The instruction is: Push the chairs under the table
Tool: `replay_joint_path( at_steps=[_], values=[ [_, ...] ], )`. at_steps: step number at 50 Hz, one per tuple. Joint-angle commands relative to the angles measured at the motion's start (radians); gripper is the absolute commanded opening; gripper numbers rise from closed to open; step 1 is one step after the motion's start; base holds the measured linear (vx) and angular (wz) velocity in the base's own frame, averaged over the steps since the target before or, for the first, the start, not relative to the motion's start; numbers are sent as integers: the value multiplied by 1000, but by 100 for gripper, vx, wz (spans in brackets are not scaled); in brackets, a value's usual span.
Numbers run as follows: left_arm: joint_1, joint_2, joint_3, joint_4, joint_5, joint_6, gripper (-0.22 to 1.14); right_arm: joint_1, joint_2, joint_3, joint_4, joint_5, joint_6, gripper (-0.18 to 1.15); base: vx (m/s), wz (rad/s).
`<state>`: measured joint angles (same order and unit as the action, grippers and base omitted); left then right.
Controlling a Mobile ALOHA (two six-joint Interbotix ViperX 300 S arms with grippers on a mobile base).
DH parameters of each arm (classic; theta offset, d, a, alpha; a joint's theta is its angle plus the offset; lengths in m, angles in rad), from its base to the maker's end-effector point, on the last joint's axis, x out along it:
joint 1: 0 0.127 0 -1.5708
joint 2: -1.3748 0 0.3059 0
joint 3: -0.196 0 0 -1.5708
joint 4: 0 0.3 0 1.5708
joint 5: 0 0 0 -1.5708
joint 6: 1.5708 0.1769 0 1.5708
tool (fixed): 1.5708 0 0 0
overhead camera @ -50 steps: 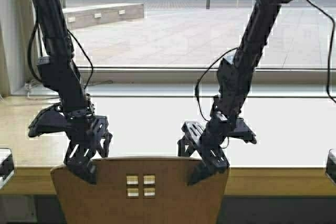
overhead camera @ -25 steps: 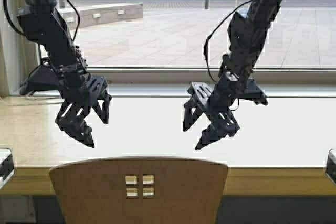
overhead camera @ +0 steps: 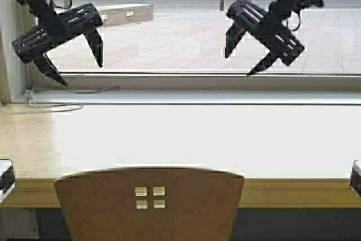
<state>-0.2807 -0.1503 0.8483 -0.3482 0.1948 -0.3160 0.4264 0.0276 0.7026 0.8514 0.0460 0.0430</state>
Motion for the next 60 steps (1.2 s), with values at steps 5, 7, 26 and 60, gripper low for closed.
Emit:
replay_joint_path(
  at_steps=[5,7,26,60],
  values=[
    [0,-241,3,49,137,229,102,-6,-252,2,-322,44,-15,91,-6,0],
    [0,-282,6,69,155,256,102,-6,-288,6,-382,49,-15,91,-8,1],
    [0,-595,103,362,195,276,102,-9,-534,106,-842,-37,-12,91,-12,8],
    [0,-937,259,446,83,275,102,-21,-742,319,-879,-186,-14,91,-9,41]
  ],
)
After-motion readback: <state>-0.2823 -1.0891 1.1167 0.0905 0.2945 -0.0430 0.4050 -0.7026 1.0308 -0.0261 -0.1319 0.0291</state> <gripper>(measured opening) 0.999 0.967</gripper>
